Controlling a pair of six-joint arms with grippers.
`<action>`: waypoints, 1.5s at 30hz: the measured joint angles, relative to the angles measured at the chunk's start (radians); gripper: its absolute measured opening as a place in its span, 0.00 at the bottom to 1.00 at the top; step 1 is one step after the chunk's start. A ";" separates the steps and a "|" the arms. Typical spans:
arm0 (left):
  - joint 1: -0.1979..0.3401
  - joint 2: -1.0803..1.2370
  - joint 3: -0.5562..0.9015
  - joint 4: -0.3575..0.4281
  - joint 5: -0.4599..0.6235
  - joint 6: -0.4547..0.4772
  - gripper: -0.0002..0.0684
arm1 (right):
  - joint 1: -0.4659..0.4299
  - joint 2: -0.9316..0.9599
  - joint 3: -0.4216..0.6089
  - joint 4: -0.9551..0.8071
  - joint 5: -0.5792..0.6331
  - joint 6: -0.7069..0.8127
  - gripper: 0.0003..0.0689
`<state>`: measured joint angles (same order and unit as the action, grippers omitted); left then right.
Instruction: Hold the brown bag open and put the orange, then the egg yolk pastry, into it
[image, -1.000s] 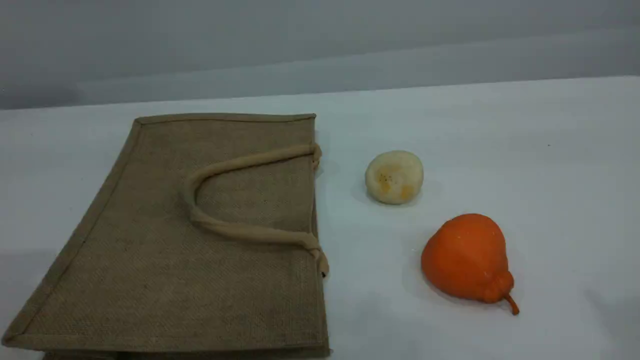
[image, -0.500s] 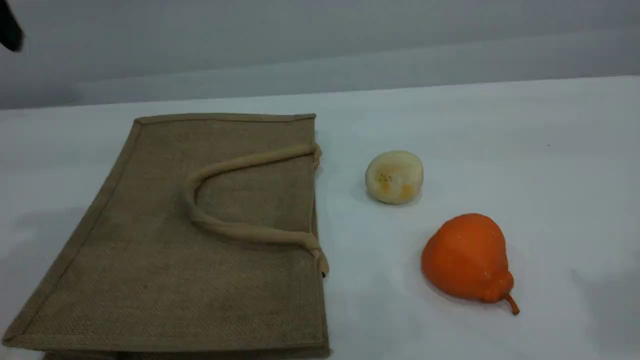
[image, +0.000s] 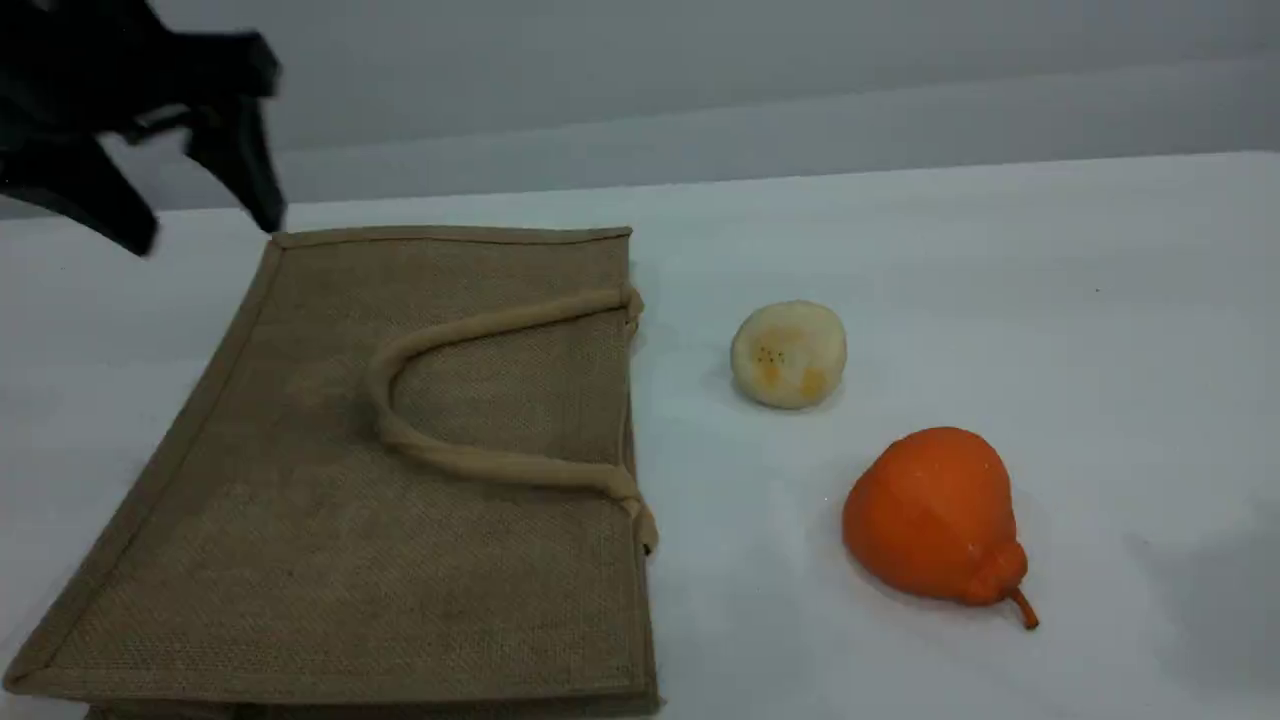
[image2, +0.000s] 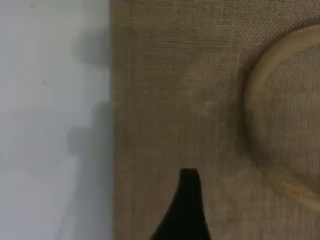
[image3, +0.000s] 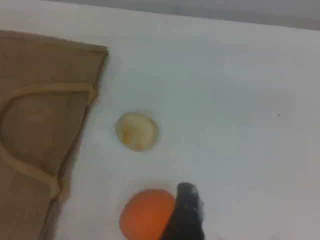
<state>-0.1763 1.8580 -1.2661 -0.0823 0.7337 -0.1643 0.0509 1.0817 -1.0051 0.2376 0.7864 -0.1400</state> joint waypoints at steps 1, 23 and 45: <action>-0.008 0.022 -0.015 0.000 -0.002 -0.007 0.86 | 0.000 0.000 0.000 0.000 0.000 0.000 0.82; -0.056 0.322 -0.153 -0.045 -0.014 -0.054 0.86 | 0.000 0.000 0.000 -0.002 0.008 -0.002 0.82; -0.056 0.392 -0.153 -0.053 -0.051 -0.054 0.86 | 0.000 0.000 0.000 -0.001 0.008 -0.003 0.82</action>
<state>-0.2323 2.2496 -1.4195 -0.1349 0.6822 -0.2178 0.0509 1.0817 -1.0051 0.2363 0.7949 -0.1431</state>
